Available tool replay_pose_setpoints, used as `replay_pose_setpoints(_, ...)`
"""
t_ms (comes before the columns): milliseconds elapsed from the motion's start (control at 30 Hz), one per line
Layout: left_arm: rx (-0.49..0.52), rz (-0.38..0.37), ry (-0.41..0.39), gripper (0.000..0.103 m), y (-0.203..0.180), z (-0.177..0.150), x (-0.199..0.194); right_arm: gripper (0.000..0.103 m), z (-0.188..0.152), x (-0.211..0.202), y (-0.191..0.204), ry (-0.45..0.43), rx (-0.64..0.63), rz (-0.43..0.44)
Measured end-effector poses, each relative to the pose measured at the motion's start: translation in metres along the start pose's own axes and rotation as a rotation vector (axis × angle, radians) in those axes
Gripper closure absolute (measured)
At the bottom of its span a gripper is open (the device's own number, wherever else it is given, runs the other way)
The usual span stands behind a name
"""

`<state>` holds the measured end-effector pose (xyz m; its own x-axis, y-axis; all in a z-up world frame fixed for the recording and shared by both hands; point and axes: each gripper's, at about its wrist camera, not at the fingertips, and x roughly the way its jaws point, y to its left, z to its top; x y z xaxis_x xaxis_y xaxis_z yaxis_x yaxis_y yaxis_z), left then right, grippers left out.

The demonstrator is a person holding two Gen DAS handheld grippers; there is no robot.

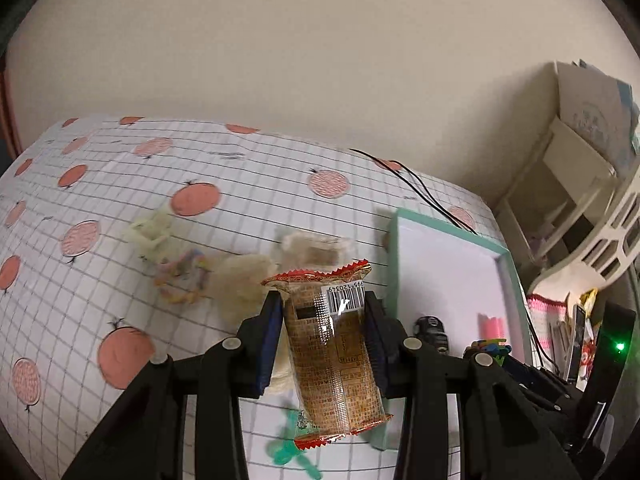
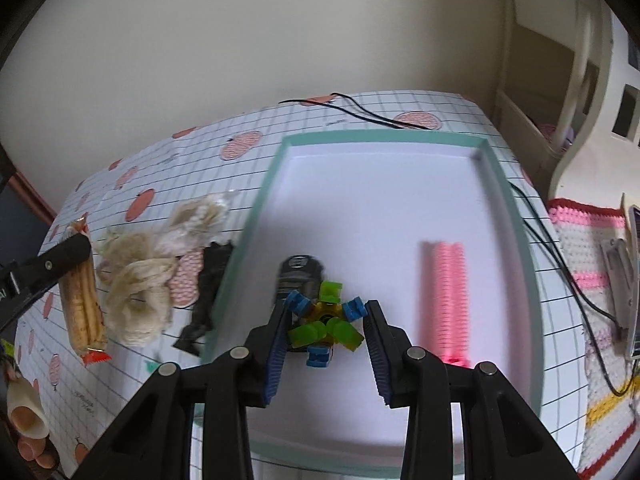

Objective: Organize objects
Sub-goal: 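Carry the biscuit packet with the left tool while the right tool carries the blocks over the tray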

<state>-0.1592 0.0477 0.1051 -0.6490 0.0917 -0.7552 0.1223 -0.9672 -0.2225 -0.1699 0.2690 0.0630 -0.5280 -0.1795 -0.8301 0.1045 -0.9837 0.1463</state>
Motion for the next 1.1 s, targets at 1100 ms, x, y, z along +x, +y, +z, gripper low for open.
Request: replay_pose_setpoints(1100,0.221,-0.079,0.081,0.062,-0.117,0.029,0.107,0.064,0.047,0.042,-0.041,-0.006,0.013,-0.045)
